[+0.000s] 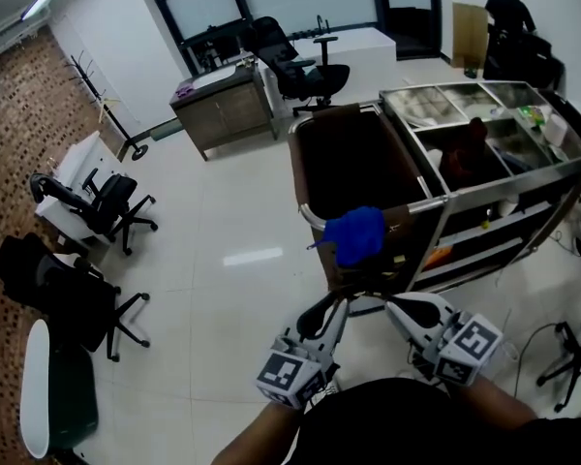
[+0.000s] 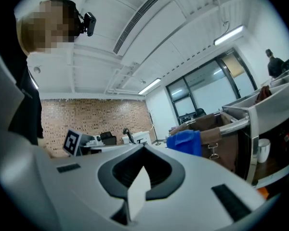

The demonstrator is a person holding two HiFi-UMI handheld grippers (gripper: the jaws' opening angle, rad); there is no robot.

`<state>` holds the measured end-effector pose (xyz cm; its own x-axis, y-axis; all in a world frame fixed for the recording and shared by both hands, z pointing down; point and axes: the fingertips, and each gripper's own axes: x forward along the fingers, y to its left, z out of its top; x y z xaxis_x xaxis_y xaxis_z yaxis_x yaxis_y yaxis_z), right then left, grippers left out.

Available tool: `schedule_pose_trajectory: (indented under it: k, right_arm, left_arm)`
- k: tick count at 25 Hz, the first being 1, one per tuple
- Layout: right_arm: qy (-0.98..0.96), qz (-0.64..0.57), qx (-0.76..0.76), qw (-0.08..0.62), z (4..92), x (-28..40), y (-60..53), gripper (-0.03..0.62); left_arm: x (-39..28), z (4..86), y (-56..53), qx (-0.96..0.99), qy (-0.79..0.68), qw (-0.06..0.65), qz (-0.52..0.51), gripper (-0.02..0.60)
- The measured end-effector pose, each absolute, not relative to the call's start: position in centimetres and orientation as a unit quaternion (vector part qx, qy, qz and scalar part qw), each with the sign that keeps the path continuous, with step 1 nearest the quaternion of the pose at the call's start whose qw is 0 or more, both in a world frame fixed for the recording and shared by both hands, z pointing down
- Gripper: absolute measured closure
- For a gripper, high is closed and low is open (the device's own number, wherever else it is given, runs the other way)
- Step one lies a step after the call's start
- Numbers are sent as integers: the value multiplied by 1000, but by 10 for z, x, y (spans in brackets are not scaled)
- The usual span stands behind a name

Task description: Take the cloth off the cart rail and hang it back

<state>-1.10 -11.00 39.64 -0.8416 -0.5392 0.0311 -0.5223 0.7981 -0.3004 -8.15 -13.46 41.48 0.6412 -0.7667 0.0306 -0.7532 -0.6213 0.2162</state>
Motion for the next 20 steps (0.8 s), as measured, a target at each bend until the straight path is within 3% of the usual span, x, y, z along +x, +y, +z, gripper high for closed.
schedule_pose_trajectory:
  k: [2, 20]
  right_arm:
    - [950, -144, -275, 28, 396, -13, -106, 579]
    - [947, -136, -291, 28, 400, -7, -98, 582]
  left_arm:
    - [-83, 415, -121, 890, -443, 96, -45, 583]
    - [-72, 412, -90, 890, -448, 85, -22, 586]
